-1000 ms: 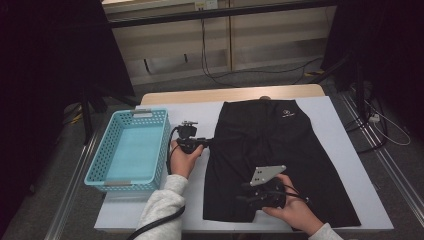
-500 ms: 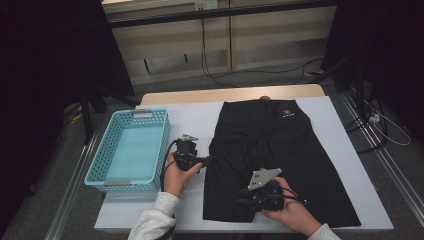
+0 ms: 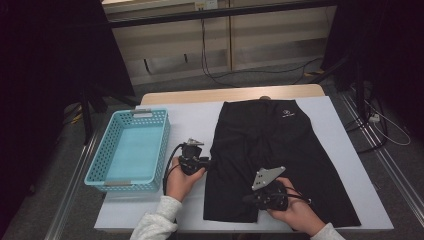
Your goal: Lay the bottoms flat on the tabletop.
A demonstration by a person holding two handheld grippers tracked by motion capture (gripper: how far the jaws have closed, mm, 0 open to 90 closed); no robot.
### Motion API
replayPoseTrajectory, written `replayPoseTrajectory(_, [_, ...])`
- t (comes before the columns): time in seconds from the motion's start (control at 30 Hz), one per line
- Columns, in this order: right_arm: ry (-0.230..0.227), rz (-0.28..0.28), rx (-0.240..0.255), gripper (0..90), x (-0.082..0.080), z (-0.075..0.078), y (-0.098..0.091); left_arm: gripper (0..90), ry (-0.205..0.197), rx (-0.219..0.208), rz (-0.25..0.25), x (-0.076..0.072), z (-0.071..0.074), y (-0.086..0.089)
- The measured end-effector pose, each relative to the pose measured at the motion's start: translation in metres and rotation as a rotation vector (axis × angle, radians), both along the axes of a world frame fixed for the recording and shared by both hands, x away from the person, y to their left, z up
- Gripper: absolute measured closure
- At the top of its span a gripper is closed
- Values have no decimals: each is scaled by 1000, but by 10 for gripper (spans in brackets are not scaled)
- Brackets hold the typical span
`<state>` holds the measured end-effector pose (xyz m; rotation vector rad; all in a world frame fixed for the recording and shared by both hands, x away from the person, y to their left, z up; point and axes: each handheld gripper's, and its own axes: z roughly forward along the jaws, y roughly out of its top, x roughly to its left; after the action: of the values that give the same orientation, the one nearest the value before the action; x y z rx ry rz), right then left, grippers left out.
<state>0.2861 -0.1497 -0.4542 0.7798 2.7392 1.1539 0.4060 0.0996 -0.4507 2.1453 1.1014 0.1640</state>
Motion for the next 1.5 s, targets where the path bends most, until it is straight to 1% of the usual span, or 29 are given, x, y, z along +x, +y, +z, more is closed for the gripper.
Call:
replayPoseTrajectory(0.03, [3, 2, 0, 898, -1, 0, 0, 737, 19, -6, 0, 1, 0, 1])
replayPoseTrajectory(0.13, [5, 17, -4, 899, -3, 1, -1, 833, 33, -21, 10, 1, -1, 3])
replayPoseTrajectory(0.17, [9, 22, -5, 899, -3, 1, 0, 867, 61, -39, 7, 1, -1, 3])
replayPoseTrajectory(0.2, [12, 27, -3, 899, -4, 1, 0, 894, 61, -40, 8, 0, -1, 3])
replayPoseTrajectory(0.33, [21, 33, -4, 900, -4, 1, 0, 900, 85, -45, 21, 0, 1, 5])
replayPoseTrajectory(0.4, [24, 39, -6, 900, -5, 2, -1, 900, 103, -77, 16, 0, 5, 12])
replayPoseTrajectory(0.43, [21, 39, -9, 900, -5, 2, -1, 900, 96, -91, 24, -1, 8, 15])
replayPoseTrajectory(0.47, [21, 44, -11, 900, -4, 2, -1, 900, 87, -90, 24, -2, 10, 16])
replayPoseTrajectory(0.53, [22, 39, -14, 900, -3, 2, -3, 900, 92, -100, 12, -5, 12, 19])
replayPoseTrajectory(0.6, [21, 37, -13, 900, -3, 4, -6, 900, 96, -100, 3, -6, 9, 18])
replayPoseTrajectory(0.63, [20, 36, -14, 899, -3, 4, -7, 900, 96, -93, -8, -6, 8, 18])
replayPoseTrajectory(0.67, [20, 34, -8, 897, -4, 4, -9, 892, 84, -86, -3, -5, 6, 17])
replayPoseTrajectory(0.7, [13, 31, -1, 887, -4, 5, -10, 879, 86, -77, -3, -5, 5, 16])
replayPoseTrajectory(0.77, [-20, -8, 19, 825, -4, 10, -16, 865, 85, -84, 4, -3, 4, 16])
replayPoseTrajectory(0.87, [-82, -100, 67, 715, 1, 18, -26, 895, 84, -88, 13, -2, 5, 18])
replayPoseTrajectory(0.93, [-113, -161, 54, 689, 6, 18, -31, 890, 79, -86, 17, -2, 5, 19])
replayPoseTrajectory(0.97, [-119, -168, 48, 684, 9, 18, -32, 874, 69, -91, 15, -2, 6, 19])
replayPoseTrajectory(1.0, [-112, -188, 46, 678, 12, 17, -33, 825, 57, -86, 13, -3, 6, 19])
replayPoseTrajectory(1.03, [-122, -211, 30, 678, 14, 16, -34, 777, 39, -77, 15, -4, 6, 18])
replayPoseTrajectory(1.07, [-132, -229, 10, 682, 17, 15, -35, 694, 32, -70, 17, -4, 6, 18])
replayPoseTrajectory(1.1, [-123, -245, 9, 683, 18, 14, -35, 622, 32, -71, 19, -5, 6, 19])
replayPoseTrajectory(1.13, [-106, -279, 1, 680, 22, 13, -36, 589, 37, -76, 18, -5, 6, 19])
replayPoseTrajectory(1.17, [-117, -297, -18, 680, 23, 12, -36, 574, 33, -65, 17, -5, 5, 18])
replayPoseTrajectory(1.23, [-115, -320, -39, 679, 26, 9, -36, 474, 26, -44, 14, -6, 3, 16])
replayPoseTrajectory(1.33, [-96, -327, -83, 679, 30, 1, -33, 456, 21, -40, 5, -7, 1, 13])
replayPoseTrajectory(1.37, [-95, -325, -81, 686, 31, -1, -33, 451, 13, -33, 4, -7, 2, 12])
replayPoseTrajectory(1.4, [-87, -331, -60, 692, 32, -2, -32, 422, 9, -32, 6, -8, 2, 12])
replayPoseTrajectory(1.47, [-57, -315, -57, 785, 34, 0, -32, 396, 5, -30, 6, -8, 1, 12])
replayPoseTrajectory(1.5, [-54, -308, -53, 804, 34, -1, -31, 395, 5, -29, 1, -9, 1, 11])
